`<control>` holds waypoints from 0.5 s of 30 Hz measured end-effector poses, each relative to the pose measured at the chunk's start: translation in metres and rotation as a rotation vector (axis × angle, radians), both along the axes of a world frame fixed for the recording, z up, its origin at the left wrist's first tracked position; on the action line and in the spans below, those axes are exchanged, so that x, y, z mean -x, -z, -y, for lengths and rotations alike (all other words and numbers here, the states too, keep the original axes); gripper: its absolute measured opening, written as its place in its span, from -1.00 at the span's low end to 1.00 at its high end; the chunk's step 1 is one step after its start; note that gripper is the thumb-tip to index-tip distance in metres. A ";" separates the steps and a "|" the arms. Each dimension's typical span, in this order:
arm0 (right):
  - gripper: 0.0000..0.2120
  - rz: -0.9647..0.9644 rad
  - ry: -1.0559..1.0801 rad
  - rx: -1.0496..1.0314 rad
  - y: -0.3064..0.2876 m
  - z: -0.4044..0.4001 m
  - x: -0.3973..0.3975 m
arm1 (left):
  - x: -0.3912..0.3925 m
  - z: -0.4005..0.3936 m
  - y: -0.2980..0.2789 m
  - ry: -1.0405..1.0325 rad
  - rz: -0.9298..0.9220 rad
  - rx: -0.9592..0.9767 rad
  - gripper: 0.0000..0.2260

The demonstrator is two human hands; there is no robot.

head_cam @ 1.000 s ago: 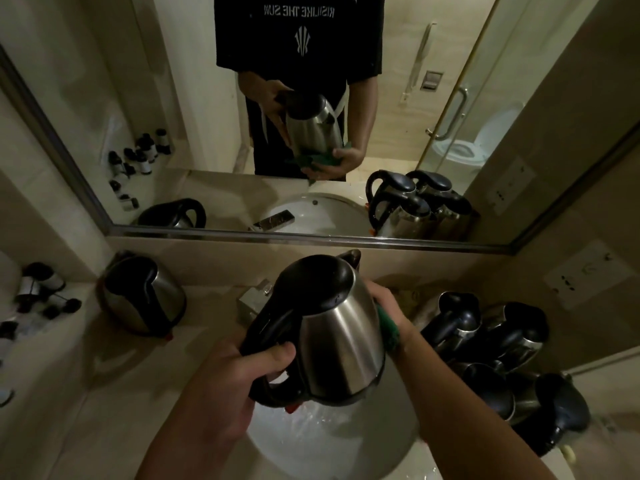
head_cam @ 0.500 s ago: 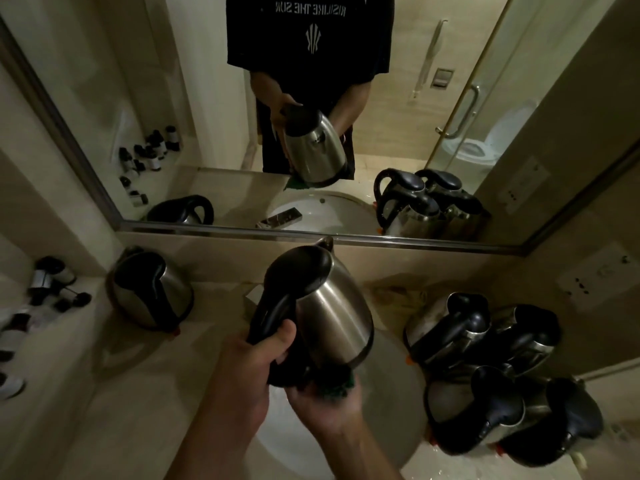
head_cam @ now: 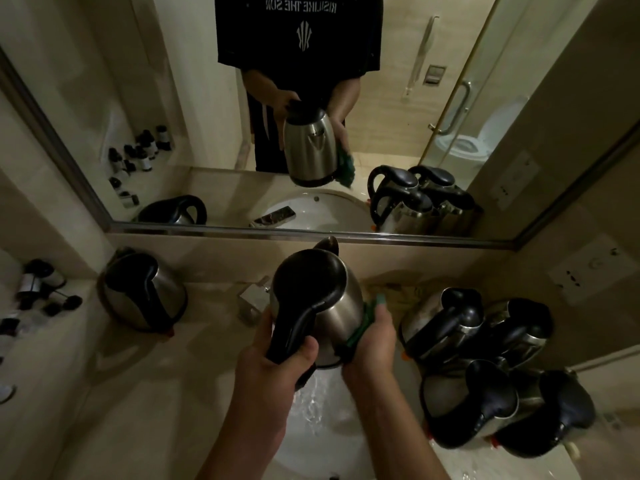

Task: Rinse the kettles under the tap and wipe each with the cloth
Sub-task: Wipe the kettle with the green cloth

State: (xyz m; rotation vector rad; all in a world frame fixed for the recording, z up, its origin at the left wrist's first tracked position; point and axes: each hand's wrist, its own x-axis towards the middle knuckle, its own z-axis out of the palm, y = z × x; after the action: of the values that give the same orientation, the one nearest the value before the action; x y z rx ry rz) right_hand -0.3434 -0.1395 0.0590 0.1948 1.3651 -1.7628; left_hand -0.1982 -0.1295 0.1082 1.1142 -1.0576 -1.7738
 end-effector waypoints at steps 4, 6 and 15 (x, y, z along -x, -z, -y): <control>-0.50 -0.530 -0.221 0.064 -0.034 0.010 0.028 | -0.004 0.004 -0.006 0.032 0.003 0.029 -0.50; -0.62 -0.796 -0.288 0.147 -0.042 0.008 0.020 | -0.005 0.008 -0.009 0.034 0.001 0.015 -0.50; -0.49 -1.583 -0.308 0.189 0.037 -0.046 -0.016 | -0.012 0.014 -0.021 0.031 -0.111 -0.100 -0.62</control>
State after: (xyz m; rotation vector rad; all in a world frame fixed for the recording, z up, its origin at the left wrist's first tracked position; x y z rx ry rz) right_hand -0.3275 -0.0936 0.0220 -1.7412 1.9818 -1.6456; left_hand -0.1858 -0.1434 0.1295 1.0510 -0.9331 -1.9083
